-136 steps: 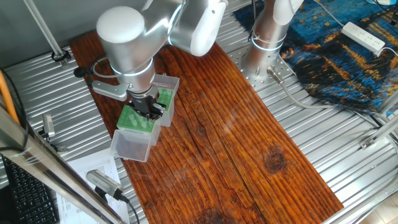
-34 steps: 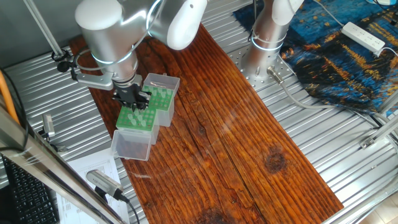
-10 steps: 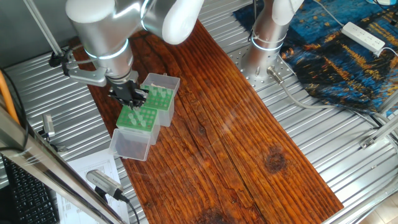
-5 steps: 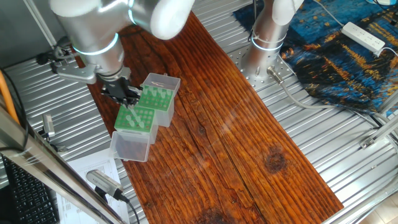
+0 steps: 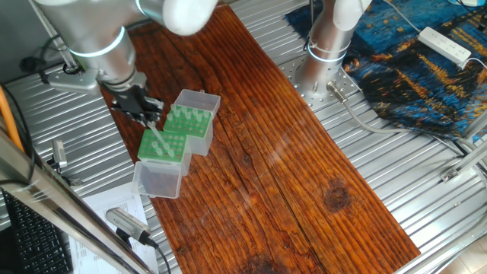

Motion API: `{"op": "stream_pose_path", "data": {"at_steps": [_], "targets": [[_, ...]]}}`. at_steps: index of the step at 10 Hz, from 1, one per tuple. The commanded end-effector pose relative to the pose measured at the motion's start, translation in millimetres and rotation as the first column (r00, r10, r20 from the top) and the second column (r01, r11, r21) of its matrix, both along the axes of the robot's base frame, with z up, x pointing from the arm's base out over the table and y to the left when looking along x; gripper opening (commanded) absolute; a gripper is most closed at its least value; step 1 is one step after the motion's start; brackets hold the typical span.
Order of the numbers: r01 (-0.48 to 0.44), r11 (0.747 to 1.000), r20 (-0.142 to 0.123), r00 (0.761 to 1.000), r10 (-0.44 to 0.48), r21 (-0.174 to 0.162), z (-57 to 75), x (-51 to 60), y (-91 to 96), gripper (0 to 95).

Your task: Transfer all large pipette tips from one holder to another

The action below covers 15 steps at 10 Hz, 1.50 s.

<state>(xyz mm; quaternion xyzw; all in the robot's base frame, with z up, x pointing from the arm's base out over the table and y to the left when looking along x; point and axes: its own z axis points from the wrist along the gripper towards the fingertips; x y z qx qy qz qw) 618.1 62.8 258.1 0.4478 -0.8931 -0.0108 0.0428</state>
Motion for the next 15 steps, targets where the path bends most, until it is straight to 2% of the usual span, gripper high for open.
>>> {"op": "stream_pose_path", "data": {"at_steps": [1, 5, 7, 8, 10, 11, 12, 13, 15], "targets": [[-0.019, 1.000, -0.009, 1.000, 0.019, 0.000, 14.5, -0.5, -1.9, 0.0], [-0.027, 1.000, -0.017, 1.000, 0.027, -0.005, 40.6, -7.1, -0.4, 0.0], [-0.005, 1.000, -0.018, 1.000, 0.005, -0.013, 53.1, -16.7, 1.0, 0.0], [0.011, 1.000, -0.029, 1.000, -0.011, -0.014, 58.0, -22.4, 0.8, 0.0], [0.015, 1.000, -0.028, 1.000, -0.015, -0.019, 61.7, -31.3, -2.4, 0.0], [0.034, 0.999, -0.019, 0.999, -0.034, -0.007, 62.4, -51.3, -9.0, 0.0], [0.043, 0.999, -0.007, 0.999, -0.043, -0.003, 60.5, -59.5, -9.9, 0.0], [0.058, 0.998, 0.009, 0.998, -0.058, -0.010, 57.9, -72.9, -10.4, 0.0], [0.067, 0.998, 0.018, 0.998, -0.067, -0.019, 58.3, -84.9, -12.5, 0.0]]}}
